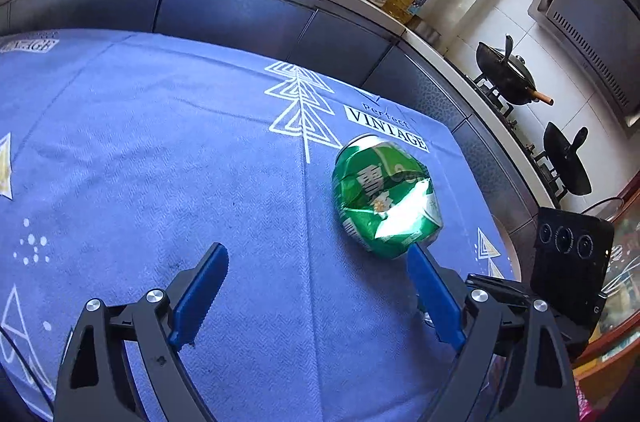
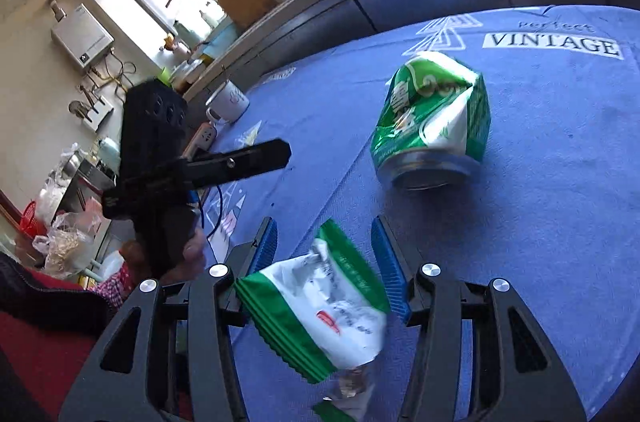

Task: Collect trash
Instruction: 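Grasp the crushed green can with the left gripper while the right holds the bag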

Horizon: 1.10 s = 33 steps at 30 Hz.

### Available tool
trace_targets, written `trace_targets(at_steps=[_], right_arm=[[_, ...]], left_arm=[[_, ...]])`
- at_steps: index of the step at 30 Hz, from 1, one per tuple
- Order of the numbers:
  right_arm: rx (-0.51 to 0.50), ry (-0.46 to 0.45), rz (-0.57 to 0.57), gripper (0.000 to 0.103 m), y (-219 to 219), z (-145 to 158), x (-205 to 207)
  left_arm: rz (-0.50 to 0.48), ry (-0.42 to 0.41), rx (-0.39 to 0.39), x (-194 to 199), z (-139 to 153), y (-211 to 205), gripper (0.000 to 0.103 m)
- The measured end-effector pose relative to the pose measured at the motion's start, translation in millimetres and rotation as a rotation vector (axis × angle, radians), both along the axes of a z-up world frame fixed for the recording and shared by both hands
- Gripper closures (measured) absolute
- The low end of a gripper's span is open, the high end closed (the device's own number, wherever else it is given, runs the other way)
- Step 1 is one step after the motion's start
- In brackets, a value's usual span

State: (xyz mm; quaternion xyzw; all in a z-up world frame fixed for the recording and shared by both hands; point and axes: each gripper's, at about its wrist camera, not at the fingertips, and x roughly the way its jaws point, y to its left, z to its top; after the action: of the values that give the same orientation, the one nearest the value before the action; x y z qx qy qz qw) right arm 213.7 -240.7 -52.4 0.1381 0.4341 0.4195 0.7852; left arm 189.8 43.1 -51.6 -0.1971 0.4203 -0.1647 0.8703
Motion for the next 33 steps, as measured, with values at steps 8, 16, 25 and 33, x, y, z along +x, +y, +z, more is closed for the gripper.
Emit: trace_targets(at_steps=[8,16,25,33], right_arm=[[0.070,0.002,-0.262,0.054,-65.6,13.0,58.3],[0.063,0.014,-0.336,0.054,-86.8,-4.6,46.6],[0.033,0.050,-0.379,0.054,-100.9,-18.4,28.6],[0.064,0.070,-0.413,0.058,-90.6,-23.5,45.7]], left_arm=[[-0.027,0.052,-0.101,29.0,-4.2,-6.1,0.013],[-0.115,0.177,-0.230,69.8,-23.9,-33.1,0.020],[-0.116,0.209,-0.340,75.4,-34.2,-45.0,0.020],[-0.104,0.248,-0.331,81.9,-32.8,-60.0,0.062]])
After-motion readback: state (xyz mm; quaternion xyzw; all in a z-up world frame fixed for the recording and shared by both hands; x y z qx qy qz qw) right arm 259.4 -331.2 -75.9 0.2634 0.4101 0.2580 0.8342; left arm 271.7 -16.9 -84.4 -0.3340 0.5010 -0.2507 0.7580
